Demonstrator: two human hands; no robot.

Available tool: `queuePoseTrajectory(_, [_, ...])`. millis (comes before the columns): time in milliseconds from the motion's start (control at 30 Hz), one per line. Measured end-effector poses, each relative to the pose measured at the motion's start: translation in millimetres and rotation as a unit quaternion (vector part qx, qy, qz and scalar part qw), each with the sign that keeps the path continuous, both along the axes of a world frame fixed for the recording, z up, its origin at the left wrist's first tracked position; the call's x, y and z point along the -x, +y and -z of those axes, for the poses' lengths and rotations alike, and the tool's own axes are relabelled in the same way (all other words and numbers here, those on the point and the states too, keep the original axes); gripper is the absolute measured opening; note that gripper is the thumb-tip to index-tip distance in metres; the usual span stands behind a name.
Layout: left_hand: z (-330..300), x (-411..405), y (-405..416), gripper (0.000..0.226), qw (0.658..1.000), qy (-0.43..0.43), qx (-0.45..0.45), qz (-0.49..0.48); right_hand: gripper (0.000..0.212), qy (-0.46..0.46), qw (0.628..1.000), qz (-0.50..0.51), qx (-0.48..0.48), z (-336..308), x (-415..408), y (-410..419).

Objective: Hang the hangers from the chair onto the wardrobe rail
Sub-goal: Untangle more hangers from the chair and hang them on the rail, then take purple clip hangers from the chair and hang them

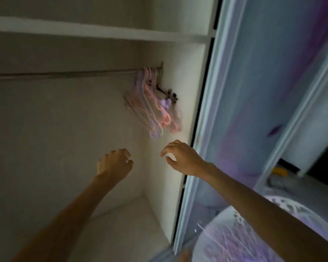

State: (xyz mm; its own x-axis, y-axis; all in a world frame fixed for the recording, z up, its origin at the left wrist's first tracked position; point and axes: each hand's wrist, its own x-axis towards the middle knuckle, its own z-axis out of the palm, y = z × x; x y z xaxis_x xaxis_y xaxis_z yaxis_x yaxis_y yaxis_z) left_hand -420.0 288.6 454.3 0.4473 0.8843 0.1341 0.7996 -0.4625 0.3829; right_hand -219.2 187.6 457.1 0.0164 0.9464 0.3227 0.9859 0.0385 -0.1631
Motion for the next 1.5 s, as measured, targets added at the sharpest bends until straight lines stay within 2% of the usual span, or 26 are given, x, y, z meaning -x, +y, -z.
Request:
queuePoseTrajectory(100, [41.4, -14.0, -55.1, 0.023, 0.994, 0.039, 0.088, 0.048, 0.028, 0.097, 0.988, 0.088, 0.083, 48.6, 0.0, -88.7])
queuePoseTrajectory(267, [108.4, -36.9, -156.6, 0.021, 0.967, 0.061, 0.197, 0.151, 0.029, 0.212, 0.932, 0.231, 0.184, 124.5, -22.8, -241.3])
queuePoseTrajectory(400, [145.4, -63.8, -210.4, 0.035, 0.933, 0.082, 0.287, 0.199, 0.030, 0.225, 0.884, 0.308, 0.269, 156.4, -53.1, -343.5])
queuePoseTrajectory(500, [166.2, -92.7, -241.6, 0.053, 0.919, 0.111, 0.311, 0.216, 0.031, 0.227, 0.846, 0.363, 0.319, 172.4, -78.4, -402.8])
queuePoseTrajectory(600, [192.7, -130.8, -274.4, 0.031, 0.907, 0.132, 0.325, 0.232, 0.031, 0.245, 0.819, 0.404, 0.324, 200.2, -109.0, -448.8])
queuePoseTrajectory(833, [283.9, -216.2, -340.1, 0.033, 0.898, 0.134, 0.388, 0.161, 0.031, 0.287, 0.780, 0.391, 0.395, 289.6, -180.6, -498.6])
queuePoseTrajectory(1000, [353.9, -246.6, -358.2, 0.035, 0.894, 0.125, 0.416, 0.107, 0.031, 0.279, 0.780, 0.388, 0.405, 354.4, -218.0, -492.2])
queuePoseTrajectory(1033, [383.5, -260.1, -367.0, 0.040, 0.892, 0.129, 0.423, 0.093, 0.033, 0.272, 0.778, 0.387, 0.413, 379.9, -231.4, -493.3])
queuePoseTrajectory(1100, [395.5, -262.8, -372.0, 0.051, 0.896, 0.135, 0.412, 0.097, 0.038, 0.271, 0.780, 0.397, 0.400, 393.6, -231.2, -483.8])
queuePoseTrajectory(1200, [441.3, -277.4, -383.2, 0.053, 0.897, 0.143, 0.406, 0.102, 0.056, 0.267, 0.785, 0.435, 0.352, 443.3, -239.9, -472.9])
queuePoseTrajectory(1267, [469.1, -286.2, -386.6, 0.063, 0.897, 0.163, 0.395, 0.115, 0.073, 0.284, 0.783, 0.444, 0.331, 473.2, -242.2, -463.4])
queuePoseTrajectory(1333, [492.5, -289.9, -390.0, 0.083, 0.896, 0.197, 0.377, 0.124, 0.083, 0.296, 0.783, 0.441, 0.325, 496.7, -239.9, -459.3])
queuePoseTrajectory(1433, [523.3, -293.4, -399.3, 0.112, 0.907, 0.224, 0.339, 0.115, 0.088, 0.330, 0.771, 0.453, 0.304, 528.9, -236.8, -458.1])
queuePoseTrajectory(1500, [535.7, -296.7, -409.9, 0.116, 0.928, 0.204, 0.294, 0.101, 0.086, 0.342, 0.773, 0.464, 0.263, 538.5, -232.3, -460.7])
